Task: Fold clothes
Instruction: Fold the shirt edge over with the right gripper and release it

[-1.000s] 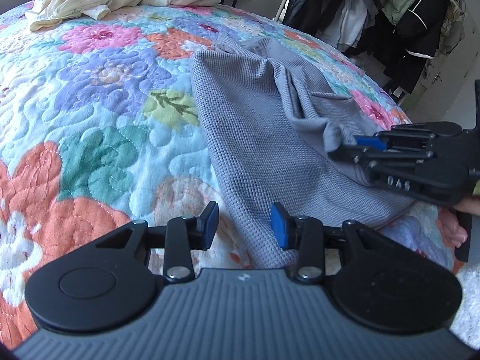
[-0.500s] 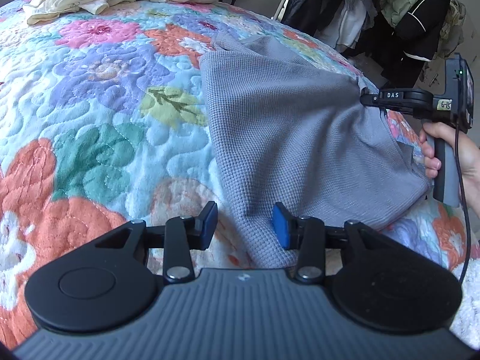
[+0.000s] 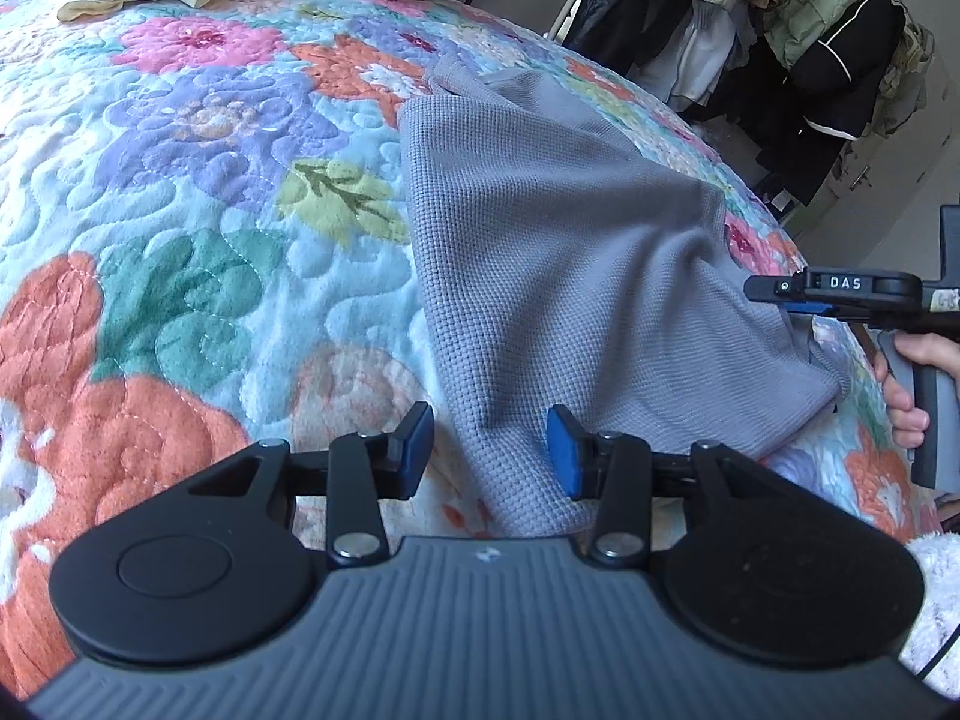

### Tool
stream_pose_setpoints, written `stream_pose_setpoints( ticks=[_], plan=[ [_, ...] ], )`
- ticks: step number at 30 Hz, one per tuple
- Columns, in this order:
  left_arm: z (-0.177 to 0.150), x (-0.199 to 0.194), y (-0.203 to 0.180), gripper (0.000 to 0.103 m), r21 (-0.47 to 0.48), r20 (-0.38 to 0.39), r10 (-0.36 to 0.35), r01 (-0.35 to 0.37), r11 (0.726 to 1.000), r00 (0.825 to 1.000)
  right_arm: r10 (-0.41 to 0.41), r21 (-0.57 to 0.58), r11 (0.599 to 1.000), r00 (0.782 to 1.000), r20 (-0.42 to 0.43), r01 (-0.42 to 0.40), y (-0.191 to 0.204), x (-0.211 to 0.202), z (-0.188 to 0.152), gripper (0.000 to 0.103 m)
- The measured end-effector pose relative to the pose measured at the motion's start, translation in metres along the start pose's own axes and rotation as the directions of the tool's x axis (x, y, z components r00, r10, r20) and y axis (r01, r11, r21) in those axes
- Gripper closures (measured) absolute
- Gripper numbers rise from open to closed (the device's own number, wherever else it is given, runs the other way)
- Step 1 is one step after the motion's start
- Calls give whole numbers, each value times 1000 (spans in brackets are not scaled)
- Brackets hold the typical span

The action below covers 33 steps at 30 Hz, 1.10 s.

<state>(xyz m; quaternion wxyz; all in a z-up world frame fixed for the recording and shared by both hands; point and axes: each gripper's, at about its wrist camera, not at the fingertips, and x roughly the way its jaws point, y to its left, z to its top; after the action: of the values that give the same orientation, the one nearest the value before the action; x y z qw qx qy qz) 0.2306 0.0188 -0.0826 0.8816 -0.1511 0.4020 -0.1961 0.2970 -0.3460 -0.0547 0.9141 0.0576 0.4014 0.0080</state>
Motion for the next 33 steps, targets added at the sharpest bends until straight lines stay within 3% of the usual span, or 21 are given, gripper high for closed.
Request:
stream_pose_setpoints(
  ticks=[1,12,14,15,16,18,24,26,27,28,29,31,33],
  plan=[
    [0,0,0,62,0,0,-1,1,1000,1000,-16,-6,1000,1000,-2,16,-1,1,0,103],
    [1,0,0,62,-28,-19,-51,51,998,998,-193,-73,979,981,-13,192,-11,8,-1,100],
    [1,0,-1,62,-25,-22,-50,50,998,998,-213,-58,975,977,-7,213,-12,0,0,95],
    [1,0,-1,61,-26,-23,-50,50,998,998,-219,-41,975,976,-1,219,-13,-7,0,88],
    [1,0,-1,61,-28,-23,-51,51,998,998,-225,-24,974,974,4,225,-13,-14,0,68],
    [1,0,0,57,-34,-25,-60,59,998,998,-225,-1,974,974,10,225,-11,-33,-2,38],
    [0,-2,-3,57,-24,-28,-62,62,998,998,-141,70,987,987,-83,147,-7,-62,-31,37],
    [-1,-2,-4,57,-13,-26,-58,58,998,998,-124,61,989,986,-114,131,-6,-58,-35,44],
    [-1,-2,-5,57,-8,-25,-56,56,998,998,-115,57,991,985,-130,123,-5,-56,-37,79],
    [-2,-2,-5,57,-2,-25,-52,52,999,998,-106,53,992,984,-145,114,-5,-54,-39,98],
    [-2,-2,-6,57,5,-24,-49,49,999,998,-104,40,993,983,-155,111,-5,-50,-38,99],
    [-2,-2,-8,57,23,-23,-39,40,999,999,-179,-11,984,970,-161,180,-5,-49,-39,100],
    [-3,-2,-8,57,25,-25,-36,37,999,999,-187,11,982,971,-150,191,-13,-57,-39,100]
  ],
)
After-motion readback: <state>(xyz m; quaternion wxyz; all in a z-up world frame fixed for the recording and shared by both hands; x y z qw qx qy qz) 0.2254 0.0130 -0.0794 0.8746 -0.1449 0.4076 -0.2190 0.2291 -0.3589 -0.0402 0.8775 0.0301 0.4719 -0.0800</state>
